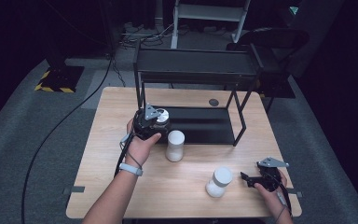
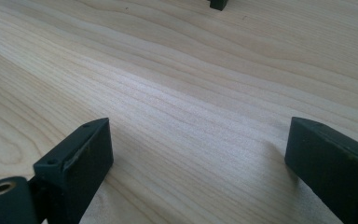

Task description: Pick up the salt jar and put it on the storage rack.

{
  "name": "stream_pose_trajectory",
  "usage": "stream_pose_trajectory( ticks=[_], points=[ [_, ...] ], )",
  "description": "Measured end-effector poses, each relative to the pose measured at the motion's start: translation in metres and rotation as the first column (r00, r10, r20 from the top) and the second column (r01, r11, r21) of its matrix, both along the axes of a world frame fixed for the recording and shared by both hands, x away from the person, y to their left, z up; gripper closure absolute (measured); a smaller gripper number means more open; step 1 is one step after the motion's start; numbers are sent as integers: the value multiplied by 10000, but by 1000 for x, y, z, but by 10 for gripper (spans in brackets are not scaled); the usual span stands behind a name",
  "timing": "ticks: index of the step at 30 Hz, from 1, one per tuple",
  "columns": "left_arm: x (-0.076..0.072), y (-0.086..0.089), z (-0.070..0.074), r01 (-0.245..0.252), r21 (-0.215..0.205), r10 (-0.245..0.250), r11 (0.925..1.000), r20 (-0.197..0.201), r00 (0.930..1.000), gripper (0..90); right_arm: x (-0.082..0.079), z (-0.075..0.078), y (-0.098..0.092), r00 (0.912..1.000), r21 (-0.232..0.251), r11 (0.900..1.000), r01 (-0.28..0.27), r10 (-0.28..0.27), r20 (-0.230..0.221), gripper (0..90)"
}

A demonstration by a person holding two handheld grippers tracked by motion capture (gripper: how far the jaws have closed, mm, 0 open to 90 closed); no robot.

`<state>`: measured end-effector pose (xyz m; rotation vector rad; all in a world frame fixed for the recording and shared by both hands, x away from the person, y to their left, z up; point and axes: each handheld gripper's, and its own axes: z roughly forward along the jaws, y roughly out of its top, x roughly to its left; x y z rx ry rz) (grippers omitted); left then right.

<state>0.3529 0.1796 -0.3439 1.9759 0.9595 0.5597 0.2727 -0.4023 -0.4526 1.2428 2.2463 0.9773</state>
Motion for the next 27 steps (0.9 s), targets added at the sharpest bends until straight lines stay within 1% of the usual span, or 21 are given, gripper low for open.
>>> stream_pose_trajectory(
  ticks=[1, 3, 6, 7, 8, 9, 11, 12, 13, 15, 16, 17, 21, 24, 27],
  points=[
    [0, 0, 0, 0, 0, 0, 10000, 0, 10000, 303, 0, 0, 0, 10000, 0, 10000, 0, 0, 0, 75],
    [7, -3, -3, -56, -24, 56, 10000, -51, 10000, 303, 0, 0, 0, 10000, 0, 10000, -12, 12, 0, 74],
    [16, -9, -10, -154, 119, 155, 9998, -73, 9999, 303, 0, 0, 0, 10000, -4, 10000, -44, 44, -1, 74],
    [19, -10, -13, -204, 105, 206, 9997, -154, 9997, 303, 0, 0, 0, 10000, -5, 10000, -50, 50, 0, 75],
    [28, -11, -19, -264, -62, 262, 9996, -308, 9992, 303, 0, 0, 0, 10000, -5, 10000, -55, 55, 2, 74],
    [28, -11, -19, -264, -62, 262, 9996, -308, 9992, 303, 0, 0, 0, 10000, -5, 10000, -55, 55, 2, 74],
    [36, -14, -25, -363, -65, 360, 9993, -408, 9985, 303, 0, 0, 0, 10000, -6, 10000, -76, 76, 2, 74],
    [36, -14, -25, -363, -65, 360, 9993, -408, 9985, 303, 0, 0, 0, 10000, -7, 10000, -80, 80, 1, 75],
    [39, -16, -27, -437, 56, 439, 9990, -420, 9982, 303, 0, 0, 0, 10000, -7, 10000, -80, 80, 1, 75],
    [46, -22, -29, -465, 471, 488, 9978, -491, 9976, 303, 0, 0, -1, 10000, -9, 10000, -89, 89, 3, 74],
    [46, -22, -29, -465, 471, 488, 9978, -491, 9976, 303, 0, 0, -1, 10000, -8, 10000, -91, 91, 4, 75],
    [49, -23, -30, -445, 559, 477, 9974, -561, 9973, 303, 0, 0, -1, 10000, -8, 10000, -91, 91, 4, 75],
    [59, -22, -38, -415, 488, 451, 9979, -750, 9962, 303, 1, 0, -1, 9999, -6, 9999, -117, 117, 2, 74],
    [67, -24, -45, -350, 564, 399, 9978, -868, 9954, 303, 1, 0, -1, 9999, -9, 9999, -155, 155, -8, 75],
    [70, -24, -48, -316, 545, 367, 9980, -964, 9947, 303, 2, 0, -1, 9999, -4, 9999, -172, 172, -15, 74]
  ],
)
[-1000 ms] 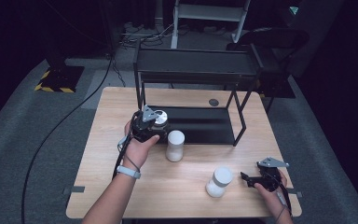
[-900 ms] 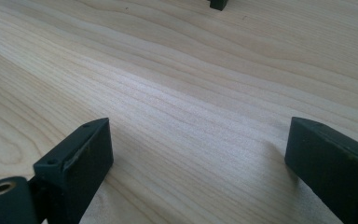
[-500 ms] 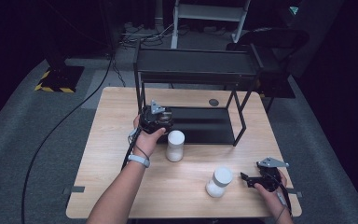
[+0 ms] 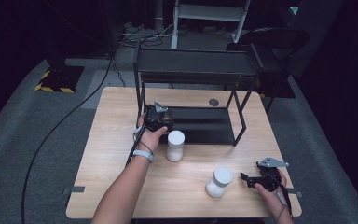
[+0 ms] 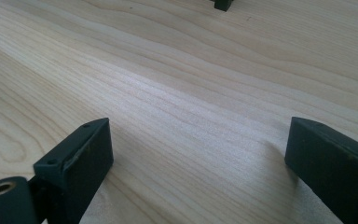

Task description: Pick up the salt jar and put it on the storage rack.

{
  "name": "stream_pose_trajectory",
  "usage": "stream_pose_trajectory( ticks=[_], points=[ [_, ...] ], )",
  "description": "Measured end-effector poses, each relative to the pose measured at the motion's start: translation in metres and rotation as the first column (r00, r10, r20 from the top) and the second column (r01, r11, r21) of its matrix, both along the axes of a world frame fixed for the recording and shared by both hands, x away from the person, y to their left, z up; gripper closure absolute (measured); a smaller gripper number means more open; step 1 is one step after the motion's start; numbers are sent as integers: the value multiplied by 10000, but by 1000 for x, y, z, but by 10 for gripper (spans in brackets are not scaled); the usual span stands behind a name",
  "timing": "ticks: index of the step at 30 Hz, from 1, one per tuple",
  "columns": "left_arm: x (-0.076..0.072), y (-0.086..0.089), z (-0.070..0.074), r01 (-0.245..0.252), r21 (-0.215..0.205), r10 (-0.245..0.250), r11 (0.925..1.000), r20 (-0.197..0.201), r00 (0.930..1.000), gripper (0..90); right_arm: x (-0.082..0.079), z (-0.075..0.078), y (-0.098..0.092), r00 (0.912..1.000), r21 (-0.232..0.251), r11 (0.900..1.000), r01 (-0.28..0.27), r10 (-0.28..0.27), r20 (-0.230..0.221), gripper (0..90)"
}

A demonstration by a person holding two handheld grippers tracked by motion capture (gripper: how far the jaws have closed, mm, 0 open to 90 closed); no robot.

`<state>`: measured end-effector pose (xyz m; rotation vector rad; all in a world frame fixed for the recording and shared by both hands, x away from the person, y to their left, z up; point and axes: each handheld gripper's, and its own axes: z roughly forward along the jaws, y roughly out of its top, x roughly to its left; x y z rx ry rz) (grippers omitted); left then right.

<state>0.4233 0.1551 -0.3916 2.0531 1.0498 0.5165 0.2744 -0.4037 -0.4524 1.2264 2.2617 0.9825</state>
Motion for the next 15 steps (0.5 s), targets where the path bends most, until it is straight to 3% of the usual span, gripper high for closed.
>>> stream_pose_trajectory(
  ticks=[8, 15],
  points=[
    [10, -3, -8, 180, 21, -179, 9998, -406, 9990, 303, 1, 0, 0, 10000, 7, 10000, -43, 43, -8, 74],
    [13, -2, -10, 259, -56, -261, 9996, -449, 9987, 303, 1, 0, 0, 10000, 5, 10000, -54, 54, 2, 74]
  ],
)
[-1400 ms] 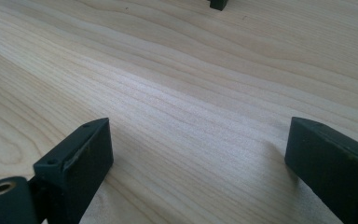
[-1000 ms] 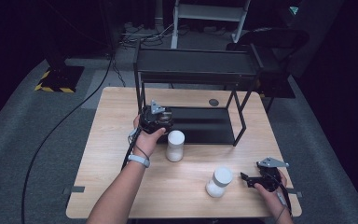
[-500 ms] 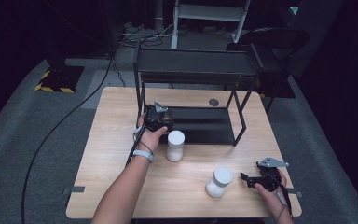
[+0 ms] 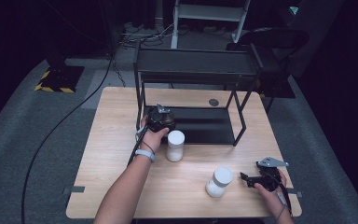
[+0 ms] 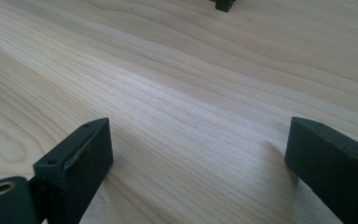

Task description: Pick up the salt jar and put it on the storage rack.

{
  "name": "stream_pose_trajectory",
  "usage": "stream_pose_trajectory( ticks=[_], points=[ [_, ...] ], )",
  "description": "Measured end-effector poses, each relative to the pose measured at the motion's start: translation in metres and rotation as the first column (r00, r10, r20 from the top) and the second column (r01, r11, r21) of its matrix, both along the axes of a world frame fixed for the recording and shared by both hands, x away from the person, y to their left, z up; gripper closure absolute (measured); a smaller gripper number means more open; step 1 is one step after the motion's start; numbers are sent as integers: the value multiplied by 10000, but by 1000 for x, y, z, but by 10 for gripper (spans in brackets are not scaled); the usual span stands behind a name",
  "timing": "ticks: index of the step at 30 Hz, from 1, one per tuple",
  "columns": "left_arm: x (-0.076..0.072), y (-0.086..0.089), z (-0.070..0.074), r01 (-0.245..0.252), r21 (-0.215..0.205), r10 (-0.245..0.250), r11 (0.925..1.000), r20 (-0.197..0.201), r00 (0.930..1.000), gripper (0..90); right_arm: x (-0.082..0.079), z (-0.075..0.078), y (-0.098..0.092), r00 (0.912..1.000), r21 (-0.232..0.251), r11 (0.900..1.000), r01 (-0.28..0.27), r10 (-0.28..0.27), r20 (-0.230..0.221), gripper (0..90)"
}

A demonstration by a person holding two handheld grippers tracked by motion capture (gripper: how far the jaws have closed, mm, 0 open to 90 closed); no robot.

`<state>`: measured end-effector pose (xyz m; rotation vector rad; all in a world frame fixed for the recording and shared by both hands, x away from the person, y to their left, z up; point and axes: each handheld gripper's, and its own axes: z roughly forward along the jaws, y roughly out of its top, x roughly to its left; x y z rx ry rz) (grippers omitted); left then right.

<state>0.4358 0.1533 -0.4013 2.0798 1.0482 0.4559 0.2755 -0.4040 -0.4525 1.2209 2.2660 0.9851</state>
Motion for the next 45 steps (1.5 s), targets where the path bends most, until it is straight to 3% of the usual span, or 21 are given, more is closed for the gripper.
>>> stream_pose_trajectory(
  ticks=[5, 8, 10, 14, 17, 26, 35, 45],
  points=[
    [0, 0, 0, -41, -23, 41, 10000, -55, 10000, 300, 0, 0, 0, 10000, -1, 10000, 1, -1, -2, 75],
    [-2, -1, 2, -261, -71, 260, 9996, -62, 9996, 210, 0, 0, 0, 10000, -1, 10000, 3, -3, -2, 74],
    [-5, -3, 6, -356, 30, 356, 9994, 112, 9993, 161, 0, 0, 0, 10000, -2, 10000, 7, -7, 0, 75],
    [-14, -1, 15, -400, -118, 406, 9991, 594, 9974, 149, 0, 0, 0, 10000, -2, 10000, 10, -10, -1, 74],
    [-24, 0, 23, -316, -98, 325, 9995, 1059, 9938, 147, 0, 0, 0, 10000, 2, 10000, 10, -10, -2, 74],
    [-53, 8, 48, -118, -425, 190, 9990, 1726, 9848, 139, 0, 0, 0, 10000, -3, 10000, 9, -9, -2, 75],
    [-88, 20, 69, 64, -923, 131, 9957, 2091, 9778, 140, 0, 0, 0, 10000, -11, 10000, -3, 3, -12, 75],
    [-123, 33, 82, 283, -1060, -20, 9940, 2408, 9706, 125, 2, 1, 0, 10000, -32, 10000, -62, 62, -28, 75]
  ],
)
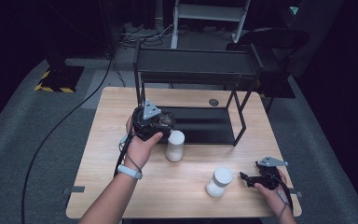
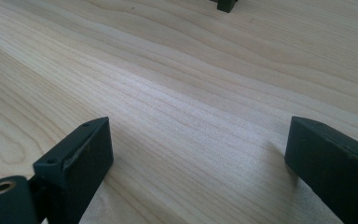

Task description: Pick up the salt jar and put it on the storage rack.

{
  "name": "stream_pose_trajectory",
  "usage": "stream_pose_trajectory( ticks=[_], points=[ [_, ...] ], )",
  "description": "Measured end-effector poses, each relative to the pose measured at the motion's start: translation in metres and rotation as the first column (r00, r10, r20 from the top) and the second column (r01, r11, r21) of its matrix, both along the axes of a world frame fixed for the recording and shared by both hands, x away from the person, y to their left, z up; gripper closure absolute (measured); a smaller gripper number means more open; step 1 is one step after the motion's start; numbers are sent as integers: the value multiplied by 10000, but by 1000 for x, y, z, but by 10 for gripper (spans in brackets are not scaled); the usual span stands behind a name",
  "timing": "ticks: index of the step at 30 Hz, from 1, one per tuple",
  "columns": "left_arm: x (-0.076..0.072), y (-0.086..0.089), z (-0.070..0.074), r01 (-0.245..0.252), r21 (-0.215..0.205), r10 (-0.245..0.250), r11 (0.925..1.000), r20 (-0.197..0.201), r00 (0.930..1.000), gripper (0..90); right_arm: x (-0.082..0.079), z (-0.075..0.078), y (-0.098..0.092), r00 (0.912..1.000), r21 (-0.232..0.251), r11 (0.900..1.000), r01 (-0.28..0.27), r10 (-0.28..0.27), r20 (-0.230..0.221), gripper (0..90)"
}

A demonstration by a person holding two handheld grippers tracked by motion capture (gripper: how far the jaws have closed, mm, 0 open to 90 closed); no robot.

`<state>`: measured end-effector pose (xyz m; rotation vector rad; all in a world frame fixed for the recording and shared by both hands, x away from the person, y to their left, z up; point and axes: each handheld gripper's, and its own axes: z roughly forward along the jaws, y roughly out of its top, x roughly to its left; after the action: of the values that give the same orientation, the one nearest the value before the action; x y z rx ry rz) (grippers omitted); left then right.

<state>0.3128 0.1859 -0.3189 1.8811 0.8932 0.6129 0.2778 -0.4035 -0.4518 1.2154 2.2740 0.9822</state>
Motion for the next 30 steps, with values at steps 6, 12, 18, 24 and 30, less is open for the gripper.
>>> stream_pose_trajectory(
  ticks=[6, 12, 18, 24, 30],
  points=[
    [-16, 15, -3, 127, -151, -126, 9998, 8, 9999, 104, 0, 0, 0, 10000, 2, 10000, 1, -1, 0, 75],
    [-33, 26, -9, 105, -48, -105, 9999, 68, 9999, 103, 0, 0, 0, 10000, 8, 10000, 5, -5, 0, 74],
    [-47, 35, -18, -12, -2, 12, 10000, -11, 10000, 103, 0, 0, 0, 10000, 8, 10000, 8, -8, 9, 75],
    [-56, 42, -28, -79, 91, 81, 9999, -205, 9998, 103, 0, 0, 0, 10000, 10, 10000, 9, -9, 7, 75],
    [-63, 47, -40, -168, 4, 168, 9999, -363, 9992, 103, 0, 0, 0, 10000, 10, 10000, 8, -8, 8, 75]
  ],
)
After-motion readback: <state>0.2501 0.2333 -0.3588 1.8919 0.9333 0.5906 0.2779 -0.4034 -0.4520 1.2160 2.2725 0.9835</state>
